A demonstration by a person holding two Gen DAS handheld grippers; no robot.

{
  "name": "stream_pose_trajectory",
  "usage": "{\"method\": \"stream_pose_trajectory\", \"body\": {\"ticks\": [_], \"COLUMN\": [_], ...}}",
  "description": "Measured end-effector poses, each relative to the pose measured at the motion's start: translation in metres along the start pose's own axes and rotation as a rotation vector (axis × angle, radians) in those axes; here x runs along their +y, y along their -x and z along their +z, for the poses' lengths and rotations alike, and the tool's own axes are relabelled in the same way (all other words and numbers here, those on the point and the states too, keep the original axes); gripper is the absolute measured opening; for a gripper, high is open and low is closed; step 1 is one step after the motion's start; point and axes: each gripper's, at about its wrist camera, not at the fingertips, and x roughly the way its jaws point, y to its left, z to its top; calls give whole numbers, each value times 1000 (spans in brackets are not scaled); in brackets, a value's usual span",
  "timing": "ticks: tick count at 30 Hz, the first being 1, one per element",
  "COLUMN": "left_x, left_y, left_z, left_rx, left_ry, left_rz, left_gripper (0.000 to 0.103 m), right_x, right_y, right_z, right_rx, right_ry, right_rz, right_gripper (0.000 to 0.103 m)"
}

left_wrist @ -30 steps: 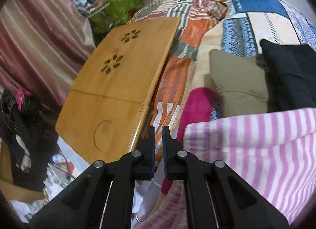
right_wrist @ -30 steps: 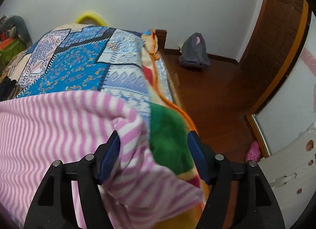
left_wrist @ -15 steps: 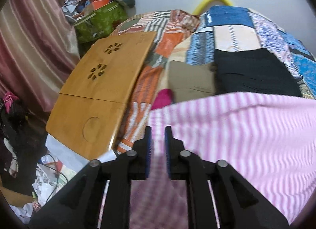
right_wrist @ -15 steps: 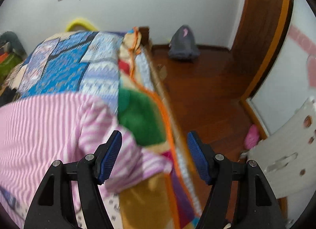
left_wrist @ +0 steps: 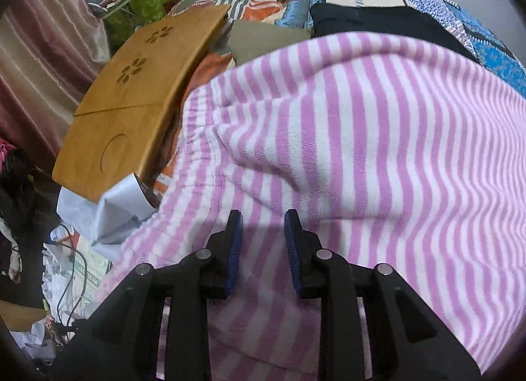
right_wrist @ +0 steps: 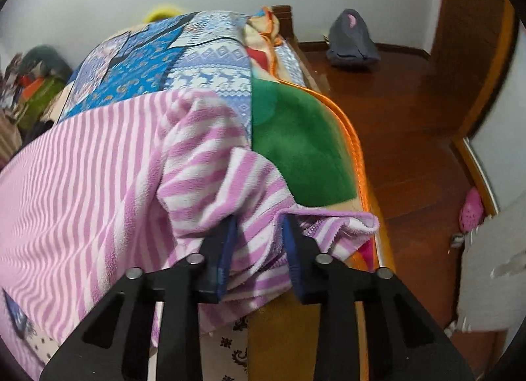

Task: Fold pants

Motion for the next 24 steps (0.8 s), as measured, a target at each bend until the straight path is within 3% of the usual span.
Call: {"method": "stream_pose_trajectory", "body": {"ticks": [7, 12, 20, 24], "left_x": [-1, -6, -6, -5], "left_y": [-4, -3, -1, 1], "left_z": [-1, -2, -2, -1], "left_rx": [1, -9, -6, -6], "left_ry": [-1, -17, -27, -17], "left_rz": [26, 55, 64, 59], "left_gripper": [30, 33, 35, 35], "right_x": [-26, -49, -69, -80], "right_y": [43, 49, -7, 12], "right_z": [21, 46, 58, 48], "right_rx": [-153, -218, -67, -69], "right_ry": [-30, -62, -76, -135], "right_rz": [-117, -200, -428, -320], "right_gripper": [10, 10, 14, 14]}}
